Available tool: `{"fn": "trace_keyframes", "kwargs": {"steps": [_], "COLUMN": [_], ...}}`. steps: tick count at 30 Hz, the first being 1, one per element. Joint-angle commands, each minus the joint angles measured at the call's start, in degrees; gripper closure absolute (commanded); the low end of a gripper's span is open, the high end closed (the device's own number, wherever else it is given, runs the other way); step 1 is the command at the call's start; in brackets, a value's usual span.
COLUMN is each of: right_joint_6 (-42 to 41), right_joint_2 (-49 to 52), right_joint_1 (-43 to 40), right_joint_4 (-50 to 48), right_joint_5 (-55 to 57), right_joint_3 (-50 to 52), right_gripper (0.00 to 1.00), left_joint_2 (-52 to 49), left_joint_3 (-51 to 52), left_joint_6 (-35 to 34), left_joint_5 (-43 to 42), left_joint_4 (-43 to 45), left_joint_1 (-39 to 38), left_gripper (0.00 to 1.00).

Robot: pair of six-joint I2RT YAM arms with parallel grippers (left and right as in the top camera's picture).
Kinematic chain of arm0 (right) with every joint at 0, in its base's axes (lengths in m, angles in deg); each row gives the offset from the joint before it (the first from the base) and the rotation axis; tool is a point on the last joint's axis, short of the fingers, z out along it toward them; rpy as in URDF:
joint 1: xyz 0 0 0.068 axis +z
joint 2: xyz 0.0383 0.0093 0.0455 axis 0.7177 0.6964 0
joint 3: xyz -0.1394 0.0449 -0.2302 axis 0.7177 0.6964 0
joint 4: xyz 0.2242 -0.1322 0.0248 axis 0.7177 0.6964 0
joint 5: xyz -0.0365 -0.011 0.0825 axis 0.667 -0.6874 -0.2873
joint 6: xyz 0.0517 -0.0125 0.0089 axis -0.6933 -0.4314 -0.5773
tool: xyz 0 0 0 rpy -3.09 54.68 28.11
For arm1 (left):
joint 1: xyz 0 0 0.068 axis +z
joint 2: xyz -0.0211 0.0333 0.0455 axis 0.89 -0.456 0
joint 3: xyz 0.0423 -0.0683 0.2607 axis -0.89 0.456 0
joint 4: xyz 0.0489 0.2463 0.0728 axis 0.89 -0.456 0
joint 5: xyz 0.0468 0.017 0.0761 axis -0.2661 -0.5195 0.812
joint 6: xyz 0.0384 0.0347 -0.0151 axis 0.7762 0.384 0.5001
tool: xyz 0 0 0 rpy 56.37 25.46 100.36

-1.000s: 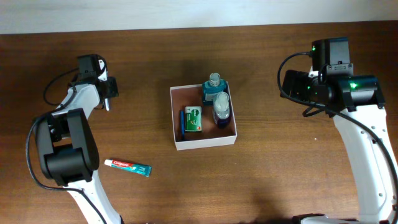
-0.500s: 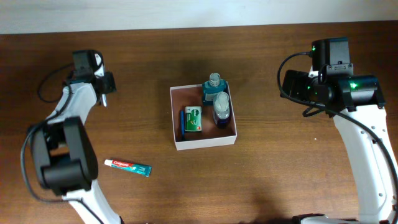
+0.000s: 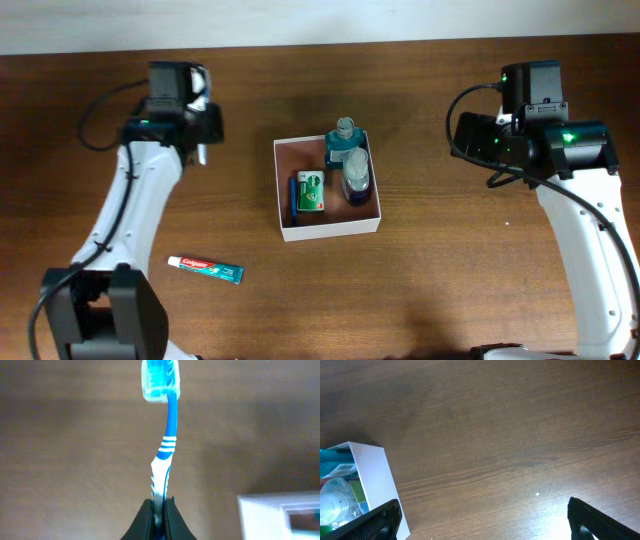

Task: Pack container
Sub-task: 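Lower the left gripper and grasp the toothbrush handle, then lift the toothbrush and carry it right into the box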

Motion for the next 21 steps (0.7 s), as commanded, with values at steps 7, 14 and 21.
{"fn": "trace_keyframes", "kwargs": {"steps": [7, 14, 21], "right_joint_6": [-0.24, -0.24, -0.24], "right_joint_2": [0.37, 0.37, 0.37], "right_joint_1": [-0.22, -0.22, -0.22], "right_joint_4": [-0.02, -0.02, -0.02], "right_joint_5": [0.52, 0.52, 0.52], "right_joint_3": [-0.02, -0.02, -0.02], "right_gripper": [0.02, 0.02, 0.02], "left_joint_2": [2.82, 2.82, 2.82], "left_joint_3": [-0.42, -0.39, -0.39], "left_joint_6": [-3.48, -8.96, -10.58], "left_joint_5": [-3.82, -9.79, -9.79], "left_joint_4": [-7.74, -9.51, -11.61], "left_joint_1": [-7.91, -11.69, -16.41], "left_gripper": [0.99, 0.99, 0.99]}}
